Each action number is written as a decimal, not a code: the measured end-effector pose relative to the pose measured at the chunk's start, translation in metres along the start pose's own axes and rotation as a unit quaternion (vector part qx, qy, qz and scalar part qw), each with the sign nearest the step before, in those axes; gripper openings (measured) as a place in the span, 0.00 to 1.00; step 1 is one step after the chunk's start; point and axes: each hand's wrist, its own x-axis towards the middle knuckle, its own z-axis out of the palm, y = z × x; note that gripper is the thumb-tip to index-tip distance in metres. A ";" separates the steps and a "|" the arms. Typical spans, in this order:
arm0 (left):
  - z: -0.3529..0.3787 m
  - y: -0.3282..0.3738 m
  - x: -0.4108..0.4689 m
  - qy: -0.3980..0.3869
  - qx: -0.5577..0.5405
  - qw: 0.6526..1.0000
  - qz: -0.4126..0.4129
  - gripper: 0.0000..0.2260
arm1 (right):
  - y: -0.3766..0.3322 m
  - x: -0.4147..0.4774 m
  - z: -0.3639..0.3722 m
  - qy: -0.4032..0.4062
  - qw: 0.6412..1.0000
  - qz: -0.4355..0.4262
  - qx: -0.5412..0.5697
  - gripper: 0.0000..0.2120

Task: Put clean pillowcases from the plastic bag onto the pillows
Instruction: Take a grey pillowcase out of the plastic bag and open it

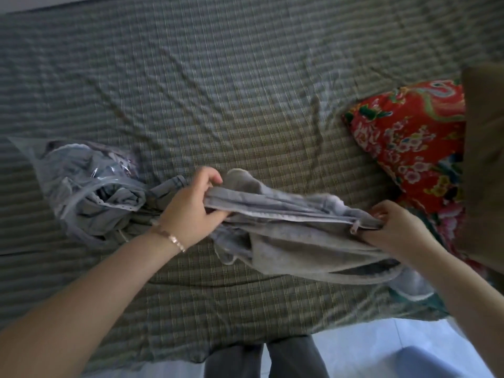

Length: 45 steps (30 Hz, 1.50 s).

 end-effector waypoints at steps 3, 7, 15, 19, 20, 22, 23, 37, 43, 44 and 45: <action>-0.005 0.010 -0.017 -0.120 0.089 0.983 0.105 0.07 | 0.003 0.008 0.006 0.070 0.992 0.035 -0.101 0.15; 0.006 0.020 -0.030 -0.165 0.110 0.980 0.029 0.10 | -0.002 0.017 0.008 0.106 0.986 0.049 -0.122 0.12; 0.027 0.003 0.005 0.006 0.260 0.941 -0.219 0.14 | -0.020 0.009 0.030 -0.086 0.983 -0.018 -0.159 0.12; 0.023 -0.010 0.017 0.104 0.266 0.950 -0.126 0.06 | -0.018 0.002 0.021 -0.160 0.968 -0.025 -0.193 0.16; 0.023 -0.012 0.015 0.087 0.278 0.952 -0.095 0.06 | -0.016 0.004 0.018 -0.156 0.966 -0.011 -0.204 0.15; 0.027 -0.008 0.012 -0.017 0.251 0.961 -0.111 0.15 | -0.013 0.009 0.015 -0.087 0.973 0.016 -0.215 0.14; 0.026 -0.004 0.011 -0.088 0.221 0.961 -0.137 0.21 | -0.012 0.007 0.014 -0.013 0.975 0.020 -0.221 0.15; -0.026 -0.006 0.009 -0.143 0.291 0.933 -0.159 0.29 | -0.111 -0.009 0.154 -0.153 0.823 -0.455 -0.303 0.30; -0.044 -0.029 0.014 -0.140 0.478 0.860 -0.108 0.20 | -0.085 0.004 0.153 -0.160 0.765 -0.310 -0.541 0.23; -0.036 -0.026 0.012 -0.162 0.472 0.859 -0.113 0.20 | -0.075 0.009 0.152 -0.160 0.777 -0.285 -0.538 0.22; -0.026 -0.023 0.010 -0.180 0.460 0.862 -0.115 0.21 | -0.065 0.012 0.150 -0.150 0.790 -0.272 -0.529 0.20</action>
